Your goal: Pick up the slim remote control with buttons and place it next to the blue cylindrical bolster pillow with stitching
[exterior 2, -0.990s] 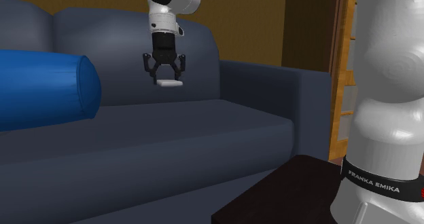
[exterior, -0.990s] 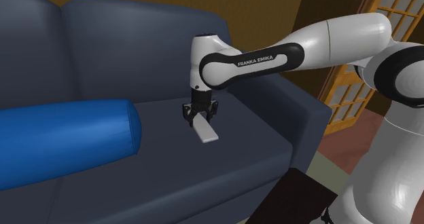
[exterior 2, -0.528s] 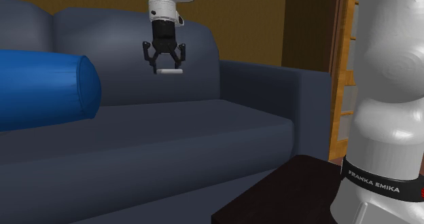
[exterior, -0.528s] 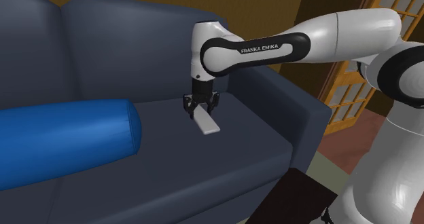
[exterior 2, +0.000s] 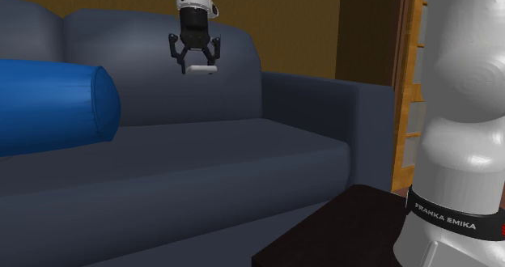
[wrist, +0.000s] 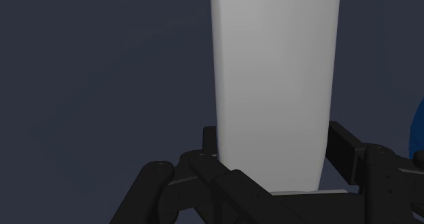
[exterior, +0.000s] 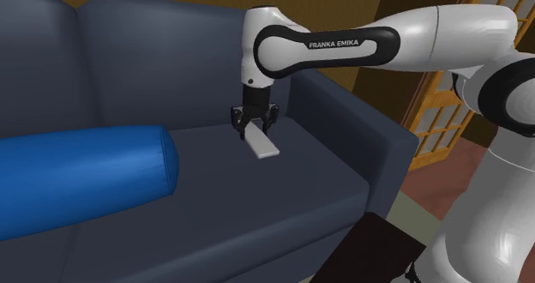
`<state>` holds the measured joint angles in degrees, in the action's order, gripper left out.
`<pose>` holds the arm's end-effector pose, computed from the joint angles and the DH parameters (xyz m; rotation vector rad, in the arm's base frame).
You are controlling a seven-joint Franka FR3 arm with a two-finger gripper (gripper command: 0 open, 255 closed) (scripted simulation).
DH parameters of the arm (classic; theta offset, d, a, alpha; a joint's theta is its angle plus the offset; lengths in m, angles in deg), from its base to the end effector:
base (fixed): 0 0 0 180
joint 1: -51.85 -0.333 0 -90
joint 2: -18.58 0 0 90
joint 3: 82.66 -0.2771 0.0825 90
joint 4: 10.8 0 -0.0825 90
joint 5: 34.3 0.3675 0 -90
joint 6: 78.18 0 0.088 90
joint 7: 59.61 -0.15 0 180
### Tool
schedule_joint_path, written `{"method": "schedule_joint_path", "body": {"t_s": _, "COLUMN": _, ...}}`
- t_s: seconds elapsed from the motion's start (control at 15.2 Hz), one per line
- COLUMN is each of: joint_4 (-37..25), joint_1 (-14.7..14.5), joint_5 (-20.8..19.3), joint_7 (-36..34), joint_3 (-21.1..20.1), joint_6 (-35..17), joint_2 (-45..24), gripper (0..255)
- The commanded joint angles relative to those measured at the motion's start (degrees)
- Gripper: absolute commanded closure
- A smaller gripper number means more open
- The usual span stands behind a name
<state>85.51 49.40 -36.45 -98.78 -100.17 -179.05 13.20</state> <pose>0.5389 0.1860 0.4586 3.0870 -0.5127 -0.0068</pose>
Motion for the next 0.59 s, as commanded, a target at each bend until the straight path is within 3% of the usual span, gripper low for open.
{"method": "schedule_joint_path", "body": {"t_s": 0.0, "joint_4": -1.82, "joint_1": -0.02, "joint_5": -0.01, "joint_7": 0.03, "joint_3": -0.01, "joint_6": 1.78, "joint_2": -0.04, "gripper": 255}}
{"method": "schedule_joint_path", "body": {"t_s": 0.53, "joint_4": -9.06, "joint_1": -0.24, "joint_5": -0.25, "joint_7": -0.06, "joint_3": -0.13, "joint_6": 8.22, "joint_2": -0.89, "gripper": 255}}
